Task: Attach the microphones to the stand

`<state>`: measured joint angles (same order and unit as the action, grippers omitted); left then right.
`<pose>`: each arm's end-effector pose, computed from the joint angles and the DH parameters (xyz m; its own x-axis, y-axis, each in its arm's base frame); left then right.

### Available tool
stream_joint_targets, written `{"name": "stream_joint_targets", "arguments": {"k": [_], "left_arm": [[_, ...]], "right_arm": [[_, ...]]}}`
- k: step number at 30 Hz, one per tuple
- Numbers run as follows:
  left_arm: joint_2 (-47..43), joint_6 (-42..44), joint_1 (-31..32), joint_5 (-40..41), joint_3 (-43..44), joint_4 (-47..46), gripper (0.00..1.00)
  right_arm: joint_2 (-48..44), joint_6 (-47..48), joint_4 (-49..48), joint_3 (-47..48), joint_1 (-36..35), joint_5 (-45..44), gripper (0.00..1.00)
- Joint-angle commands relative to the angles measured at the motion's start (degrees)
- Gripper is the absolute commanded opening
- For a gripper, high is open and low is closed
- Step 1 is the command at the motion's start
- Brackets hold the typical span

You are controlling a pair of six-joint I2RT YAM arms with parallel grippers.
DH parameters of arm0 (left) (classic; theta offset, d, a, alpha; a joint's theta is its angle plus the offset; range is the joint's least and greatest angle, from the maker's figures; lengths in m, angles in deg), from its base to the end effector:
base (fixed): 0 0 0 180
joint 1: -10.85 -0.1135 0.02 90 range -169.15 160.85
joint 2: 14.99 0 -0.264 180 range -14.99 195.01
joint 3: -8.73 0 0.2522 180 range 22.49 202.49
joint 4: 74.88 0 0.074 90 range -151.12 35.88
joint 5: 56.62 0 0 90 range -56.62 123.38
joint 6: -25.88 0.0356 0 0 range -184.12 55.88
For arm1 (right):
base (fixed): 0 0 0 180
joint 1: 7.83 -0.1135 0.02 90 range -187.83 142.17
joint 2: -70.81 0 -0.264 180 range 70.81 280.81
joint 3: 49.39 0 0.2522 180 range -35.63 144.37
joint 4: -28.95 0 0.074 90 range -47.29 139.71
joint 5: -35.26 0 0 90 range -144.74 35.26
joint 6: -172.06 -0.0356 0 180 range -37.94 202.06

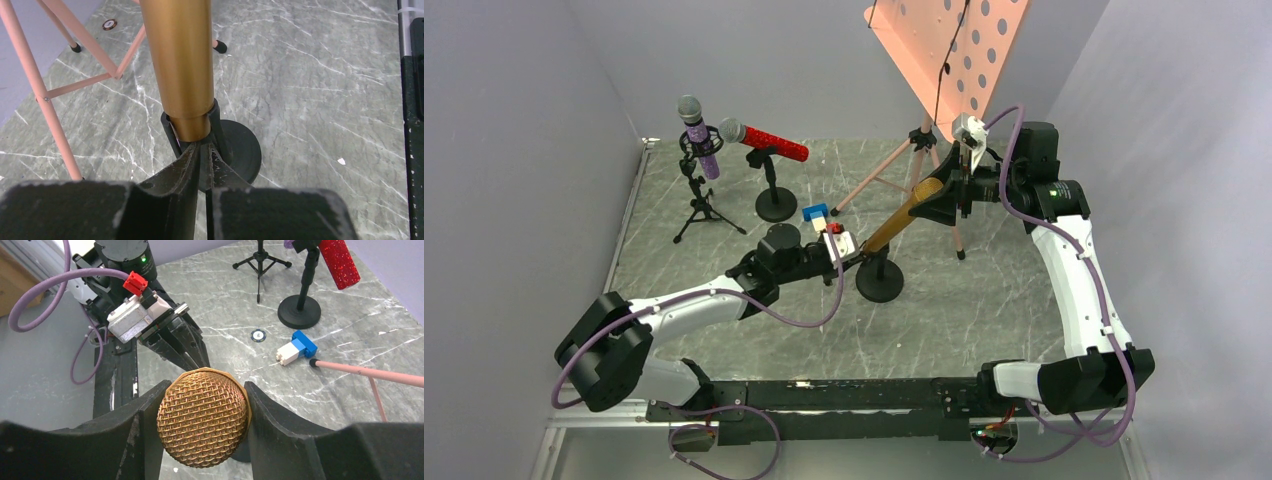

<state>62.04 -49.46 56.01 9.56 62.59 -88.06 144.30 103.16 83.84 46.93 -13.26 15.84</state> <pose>0.1996 -0.2211 0.2530 0.1168 0.2109 -0.9705 0.9298 0.3201 0.1815 0.2459 0.0571 0.4189 -0.1952 -0.1388 -0.9709 -0.9619 0.2202 0.1619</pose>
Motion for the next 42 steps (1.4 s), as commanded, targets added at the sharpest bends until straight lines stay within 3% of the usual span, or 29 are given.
{"name": "stream_joint_targets", "arguments": {"k": [1, 11, 42], "left_arm": [[-0.86, -0.89, 0.27, 2.49, 0.38, -4.02, 0.15], [-0.3, -2.87, 0.35, 1.7, 0.51, -3.92, 0.35], [0.29, -3.36, 0.35, 2.15, 0.93, -3.77, 0.4]], "right_arm": [[1.21, 0.43, 1.24, 0.84, 0.17, -1.7, 0.13], [0.85, 1.44, 1.81, 0.8, 0.2, -3.67, 0.13], [5.24, 6.08, 6.86, 0.84, -2.7, -6.31, 0.12]]}}
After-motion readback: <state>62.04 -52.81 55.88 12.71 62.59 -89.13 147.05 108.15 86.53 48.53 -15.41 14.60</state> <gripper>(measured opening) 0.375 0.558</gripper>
